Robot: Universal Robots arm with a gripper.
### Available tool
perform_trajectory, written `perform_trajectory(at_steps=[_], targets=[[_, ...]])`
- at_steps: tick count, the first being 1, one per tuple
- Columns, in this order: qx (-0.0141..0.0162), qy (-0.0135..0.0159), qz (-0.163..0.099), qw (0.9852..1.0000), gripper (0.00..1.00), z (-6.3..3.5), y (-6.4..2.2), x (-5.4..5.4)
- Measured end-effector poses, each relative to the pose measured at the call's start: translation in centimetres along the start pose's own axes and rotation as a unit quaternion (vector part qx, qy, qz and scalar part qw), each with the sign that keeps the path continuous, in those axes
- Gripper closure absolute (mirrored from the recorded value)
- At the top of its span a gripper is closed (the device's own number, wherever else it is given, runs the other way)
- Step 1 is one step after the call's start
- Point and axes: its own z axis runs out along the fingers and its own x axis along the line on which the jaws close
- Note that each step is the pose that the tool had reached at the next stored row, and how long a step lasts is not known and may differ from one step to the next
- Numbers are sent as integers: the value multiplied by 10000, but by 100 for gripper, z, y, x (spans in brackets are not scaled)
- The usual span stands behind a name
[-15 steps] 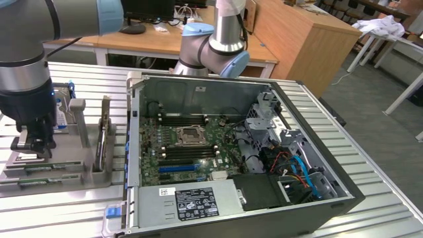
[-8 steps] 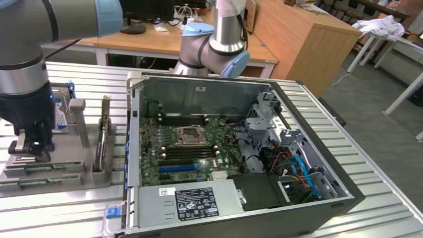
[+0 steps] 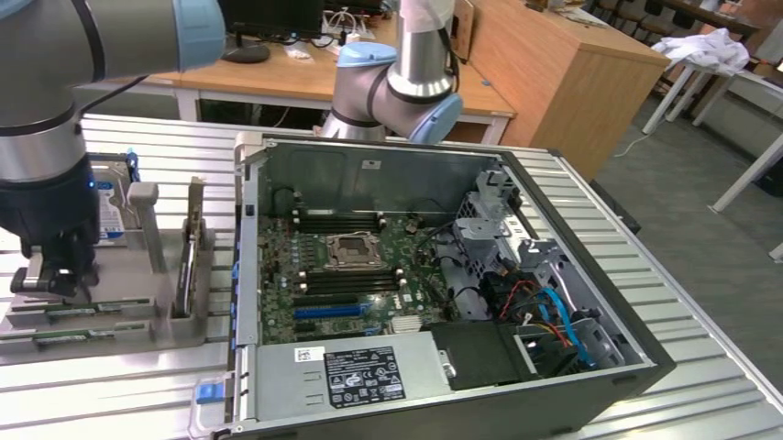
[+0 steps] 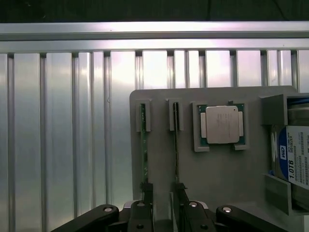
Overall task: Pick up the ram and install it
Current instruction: 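Pick up the ram and move it above insertion slot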
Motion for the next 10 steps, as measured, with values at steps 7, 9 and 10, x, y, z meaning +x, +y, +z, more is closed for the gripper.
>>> perform_trajectory(at_steps=[7,9,10], targets=[[0,0,0,10000,69,-1,0,66],[0,0,0,10000,69,-1,0,81],[0,0,0,10000,69,-2,0,84]])
